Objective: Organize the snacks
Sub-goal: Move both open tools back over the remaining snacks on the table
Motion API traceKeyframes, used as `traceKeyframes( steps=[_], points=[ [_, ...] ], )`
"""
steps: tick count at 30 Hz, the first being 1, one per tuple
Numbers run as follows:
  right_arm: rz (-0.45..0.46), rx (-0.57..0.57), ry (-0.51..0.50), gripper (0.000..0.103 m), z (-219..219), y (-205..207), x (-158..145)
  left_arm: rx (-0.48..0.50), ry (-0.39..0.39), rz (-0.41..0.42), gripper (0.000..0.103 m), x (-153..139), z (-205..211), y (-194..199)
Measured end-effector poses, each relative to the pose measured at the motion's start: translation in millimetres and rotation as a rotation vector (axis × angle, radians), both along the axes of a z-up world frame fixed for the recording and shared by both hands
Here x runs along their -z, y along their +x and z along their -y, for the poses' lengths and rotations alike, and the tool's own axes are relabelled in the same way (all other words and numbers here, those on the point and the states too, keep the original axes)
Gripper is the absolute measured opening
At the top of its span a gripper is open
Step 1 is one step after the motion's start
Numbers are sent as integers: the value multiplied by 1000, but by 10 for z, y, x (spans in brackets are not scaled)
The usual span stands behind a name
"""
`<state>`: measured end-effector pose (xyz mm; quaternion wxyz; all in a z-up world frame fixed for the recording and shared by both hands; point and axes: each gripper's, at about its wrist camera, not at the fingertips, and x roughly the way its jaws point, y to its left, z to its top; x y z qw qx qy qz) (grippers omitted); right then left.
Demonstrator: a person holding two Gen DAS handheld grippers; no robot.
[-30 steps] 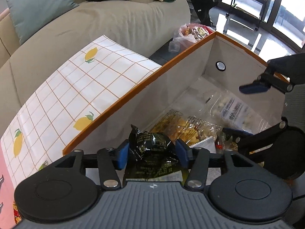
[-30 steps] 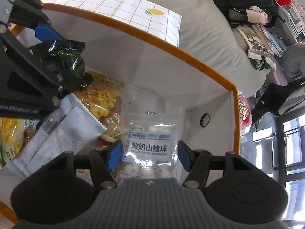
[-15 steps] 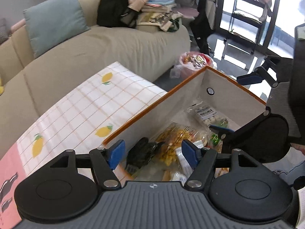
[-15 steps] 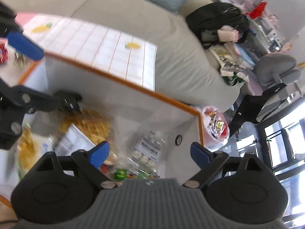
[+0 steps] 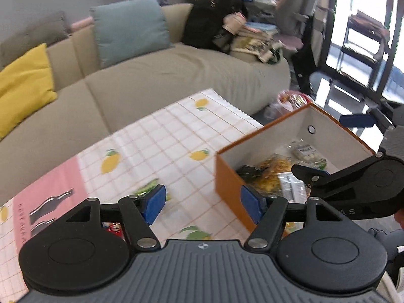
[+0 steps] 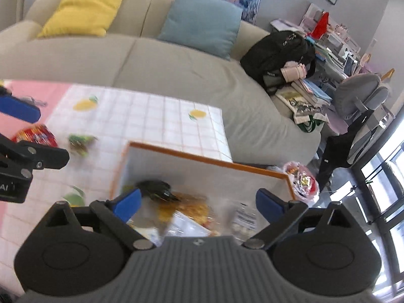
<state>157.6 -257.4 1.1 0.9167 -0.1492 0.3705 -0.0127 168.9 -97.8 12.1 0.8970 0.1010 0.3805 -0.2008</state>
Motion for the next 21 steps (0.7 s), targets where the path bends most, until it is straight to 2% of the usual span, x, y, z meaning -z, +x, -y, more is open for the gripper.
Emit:
traceKeyframes(
  steps=[3,6,9,14,21],
  points=[
    [42,10,57,96,-174,-87,-54,-34,-16,36,80,-18,-232,-106],
    [79,17,112,97,-326,-160,-75,-72,-34,72,88,4,-480,-198],
    [102,7,188,97,-513,-238,-34,-105,-47,83,88,74,-705,-257],
    [78,-23,273,97,-820,-301,174,-151,-53,50,88,300,-1048,-303],
    [14,-39,317,97,-1135,-326,547,-226,-77,5,88,623,-1405,-369]
  ],
)
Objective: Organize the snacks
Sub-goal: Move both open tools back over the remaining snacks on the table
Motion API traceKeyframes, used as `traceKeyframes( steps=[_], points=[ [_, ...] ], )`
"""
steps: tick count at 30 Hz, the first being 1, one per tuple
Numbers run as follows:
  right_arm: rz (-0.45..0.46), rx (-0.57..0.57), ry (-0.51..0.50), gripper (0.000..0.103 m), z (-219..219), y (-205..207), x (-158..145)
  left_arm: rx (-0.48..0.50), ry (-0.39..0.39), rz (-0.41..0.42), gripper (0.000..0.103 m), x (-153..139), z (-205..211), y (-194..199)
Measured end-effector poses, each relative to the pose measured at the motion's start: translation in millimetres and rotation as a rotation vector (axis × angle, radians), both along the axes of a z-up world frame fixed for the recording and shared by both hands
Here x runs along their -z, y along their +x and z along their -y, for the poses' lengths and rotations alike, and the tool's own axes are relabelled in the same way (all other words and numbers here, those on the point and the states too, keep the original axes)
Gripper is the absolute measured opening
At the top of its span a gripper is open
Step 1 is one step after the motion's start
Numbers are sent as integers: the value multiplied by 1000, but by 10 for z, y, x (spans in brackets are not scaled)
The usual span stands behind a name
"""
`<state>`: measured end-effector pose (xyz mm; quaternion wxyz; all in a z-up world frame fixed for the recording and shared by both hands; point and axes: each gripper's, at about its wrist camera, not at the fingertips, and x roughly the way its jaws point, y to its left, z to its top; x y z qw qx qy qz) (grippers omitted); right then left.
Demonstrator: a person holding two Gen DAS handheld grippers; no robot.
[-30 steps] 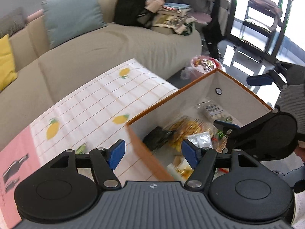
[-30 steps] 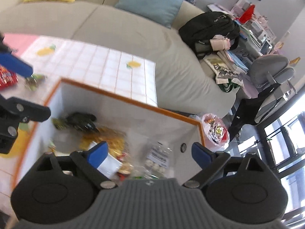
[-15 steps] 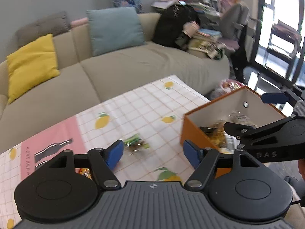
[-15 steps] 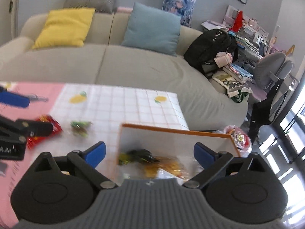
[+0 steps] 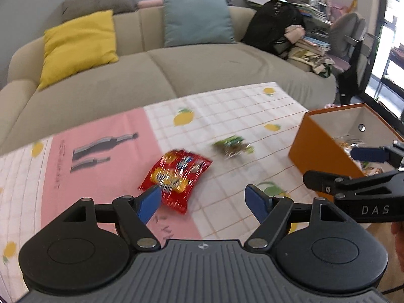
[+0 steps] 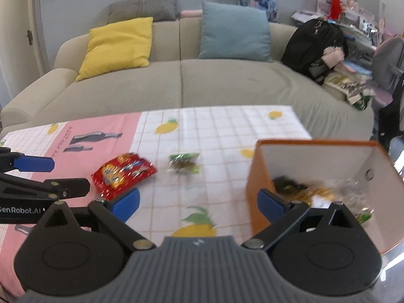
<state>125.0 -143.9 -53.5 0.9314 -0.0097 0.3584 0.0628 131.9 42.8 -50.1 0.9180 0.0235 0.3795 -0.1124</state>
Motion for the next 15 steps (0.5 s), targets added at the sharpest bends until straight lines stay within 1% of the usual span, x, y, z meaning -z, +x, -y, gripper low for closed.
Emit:
traceKeyframes(
  steps=[2,5,11,15],
  points=[
    [-34,-1,4,97,-31,39,107,-14,-14,-16,88,83,-62,3],
    [-69,-9,-2,97,-82,82,239,-25,-10,-33,88,183,-138,29],
    [-97,-30,-29,97,-150,225,381,-49,-25,-50,88,349,-298,120],
    [-117,-65,-46,97,-213,366,468,-37,-9,-54,88,442,-348,254]
  ],
)
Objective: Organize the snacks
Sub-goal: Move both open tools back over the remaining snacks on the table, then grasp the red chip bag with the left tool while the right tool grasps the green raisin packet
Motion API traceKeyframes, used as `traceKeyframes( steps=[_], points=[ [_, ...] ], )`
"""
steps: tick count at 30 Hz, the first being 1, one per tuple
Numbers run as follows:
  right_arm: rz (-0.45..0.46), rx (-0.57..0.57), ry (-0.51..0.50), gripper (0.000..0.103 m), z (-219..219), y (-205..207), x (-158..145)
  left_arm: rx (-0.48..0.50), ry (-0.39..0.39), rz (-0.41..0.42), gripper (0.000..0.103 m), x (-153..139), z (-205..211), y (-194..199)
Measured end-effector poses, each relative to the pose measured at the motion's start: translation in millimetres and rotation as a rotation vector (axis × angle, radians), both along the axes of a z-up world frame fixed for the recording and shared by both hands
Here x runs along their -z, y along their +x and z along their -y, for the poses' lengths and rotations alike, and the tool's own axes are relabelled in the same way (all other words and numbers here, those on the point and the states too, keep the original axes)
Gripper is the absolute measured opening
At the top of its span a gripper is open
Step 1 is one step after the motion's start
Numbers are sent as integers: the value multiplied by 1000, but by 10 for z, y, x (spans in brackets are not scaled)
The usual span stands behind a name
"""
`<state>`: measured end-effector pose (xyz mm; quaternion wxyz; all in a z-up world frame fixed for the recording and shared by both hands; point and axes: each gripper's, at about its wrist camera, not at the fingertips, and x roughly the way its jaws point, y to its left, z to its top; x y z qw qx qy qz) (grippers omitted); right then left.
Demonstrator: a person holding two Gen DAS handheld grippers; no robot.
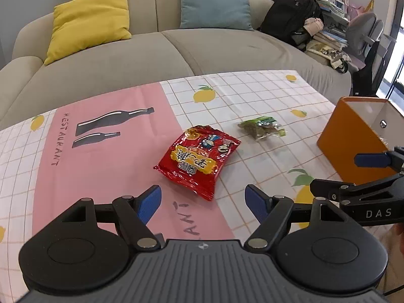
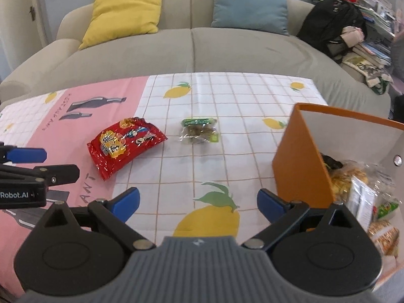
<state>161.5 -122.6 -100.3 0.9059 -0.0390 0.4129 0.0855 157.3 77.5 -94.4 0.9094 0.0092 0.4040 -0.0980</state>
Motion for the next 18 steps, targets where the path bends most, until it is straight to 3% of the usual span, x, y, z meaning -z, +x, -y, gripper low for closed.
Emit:
traceKeyframes(
  steps=[8,10,12,18],
  points=[
    [-1,-30,-35,97,-69,385,69,109,27,-3,91,66,12,413],
    [-1,-29,-35,97,-70,494,69,120,5,-21,93,101,2,524],
    [-5,-28,-35,97,-69,605,76,123,-37,-51,103,145,-11,622],
    [-6,-33,-40,97,-83,869,118,118,-64,-66,103,224,-21,787]
  ],
)
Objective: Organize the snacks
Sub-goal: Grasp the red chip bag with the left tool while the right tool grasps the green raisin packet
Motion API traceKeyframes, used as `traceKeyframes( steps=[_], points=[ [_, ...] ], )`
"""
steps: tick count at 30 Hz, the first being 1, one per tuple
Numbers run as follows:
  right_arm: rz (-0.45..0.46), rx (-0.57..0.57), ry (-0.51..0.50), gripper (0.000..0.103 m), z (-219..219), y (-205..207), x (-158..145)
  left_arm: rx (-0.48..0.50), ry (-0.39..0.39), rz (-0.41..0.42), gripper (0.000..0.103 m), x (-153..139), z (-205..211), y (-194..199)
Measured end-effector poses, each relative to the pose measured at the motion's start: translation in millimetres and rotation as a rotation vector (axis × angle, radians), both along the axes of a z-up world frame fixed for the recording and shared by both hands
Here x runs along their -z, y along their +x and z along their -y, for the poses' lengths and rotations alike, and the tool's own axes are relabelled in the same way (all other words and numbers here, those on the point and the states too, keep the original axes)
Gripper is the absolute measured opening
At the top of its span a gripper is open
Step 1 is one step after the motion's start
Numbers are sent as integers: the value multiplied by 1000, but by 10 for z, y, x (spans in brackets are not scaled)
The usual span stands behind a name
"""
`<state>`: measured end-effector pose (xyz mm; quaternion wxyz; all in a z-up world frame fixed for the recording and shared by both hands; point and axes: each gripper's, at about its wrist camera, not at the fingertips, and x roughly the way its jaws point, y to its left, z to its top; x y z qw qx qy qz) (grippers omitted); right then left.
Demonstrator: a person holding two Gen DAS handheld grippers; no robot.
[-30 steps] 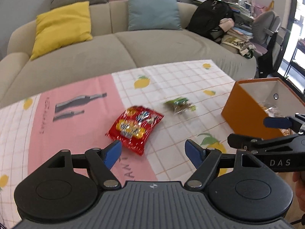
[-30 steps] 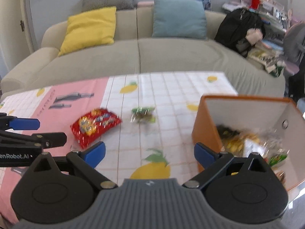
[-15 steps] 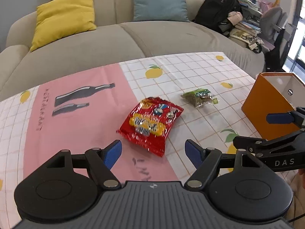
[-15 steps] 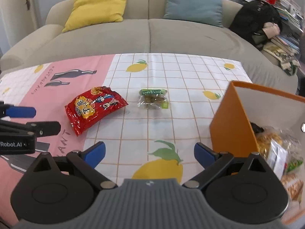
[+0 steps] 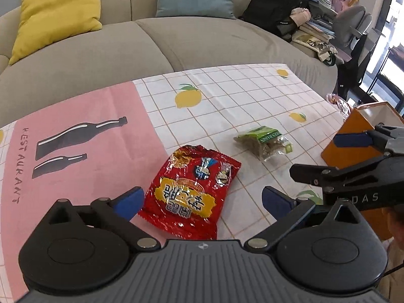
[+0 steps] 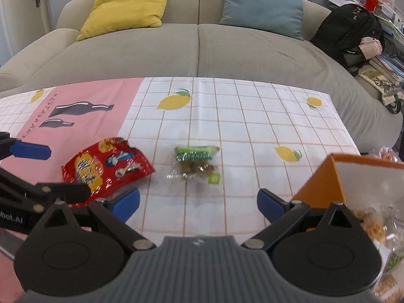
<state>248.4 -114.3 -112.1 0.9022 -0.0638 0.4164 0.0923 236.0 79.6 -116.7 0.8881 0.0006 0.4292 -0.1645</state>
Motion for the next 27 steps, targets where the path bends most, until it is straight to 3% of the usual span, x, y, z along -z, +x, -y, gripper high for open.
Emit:
traceKeyframes(
  steps=[8,17,27],
  points=[
    [0,0,-3,97,-10,328,68,128,67,-20,103,146,85,218],
    [-64,31,26,95,-104,672,309,249,151,-42,103,309,161,448],
    [-119,21,80,63,-96,712,473,201,152,-107,103,524,143,518]
  ],
)
